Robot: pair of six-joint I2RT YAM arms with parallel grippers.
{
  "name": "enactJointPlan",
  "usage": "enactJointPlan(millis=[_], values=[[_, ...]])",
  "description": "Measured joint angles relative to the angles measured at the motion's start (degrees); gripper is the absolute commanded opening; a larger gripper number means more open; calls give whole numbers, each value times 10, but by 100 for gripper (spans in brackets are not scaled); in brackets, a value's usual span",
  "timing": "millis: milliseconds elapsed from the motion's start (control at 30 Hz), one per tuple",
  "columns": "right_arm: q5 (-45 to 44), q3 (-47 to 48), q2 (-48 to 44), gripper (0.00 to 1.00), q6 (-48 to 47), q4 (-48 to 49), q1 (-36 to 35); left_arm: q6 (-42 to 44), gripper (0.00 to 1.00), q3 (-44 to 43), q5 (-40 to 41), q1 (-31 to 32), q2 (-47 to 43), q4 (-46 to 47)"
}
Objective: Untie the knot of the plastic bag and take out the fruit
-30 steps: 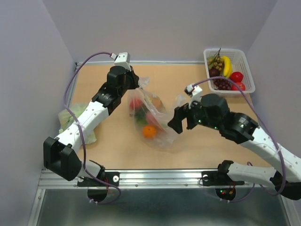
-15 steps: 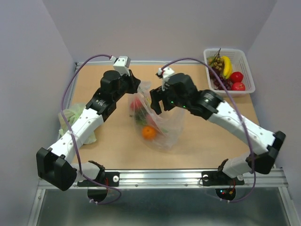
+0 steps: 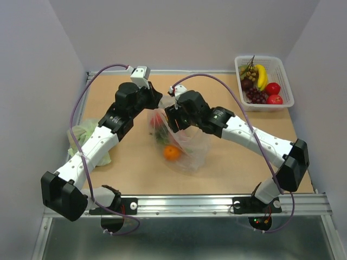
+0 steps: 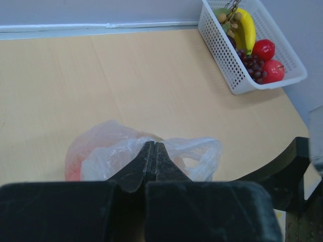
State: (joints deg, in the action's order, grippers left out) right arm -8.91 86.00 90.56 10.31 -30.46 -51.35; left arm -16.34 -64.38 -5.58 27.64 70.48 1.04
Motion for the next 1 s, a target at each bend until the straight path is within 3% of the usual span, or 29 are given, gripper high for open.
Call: enactJointPlan(millis=[200,300,333,367,433,467,600,833,1000], values=[[-1,-48,13,62,1,30,3,-5,0,1,-4,0,-1,0],[-1,-77,23,28,5,49,8,-8,0,1,-6,0,-1,0],[-2,-88,24,7,9,56,9,-9,4,1,-7,0,-1,0],[-2,-96,25,1,10,57,11,-10,23,1,-5,0,-1,0],[-14,-109,24,1,19,61,17,-15,44,1,6,0,-1,-4],[-25,-114,22,1,24,62,23,-15,66,-1,14,0,-1,-10],[-58,-126,-6,1,41,64,46,-21,94,-40,56,0,-1,-55],[-69,-125,-70,1,54,70,52,-73,99,-91,115,22,-57,-132],[-56,-125,-71,1,61,69,52,-152,99,-41,160,113,-123,-155]])
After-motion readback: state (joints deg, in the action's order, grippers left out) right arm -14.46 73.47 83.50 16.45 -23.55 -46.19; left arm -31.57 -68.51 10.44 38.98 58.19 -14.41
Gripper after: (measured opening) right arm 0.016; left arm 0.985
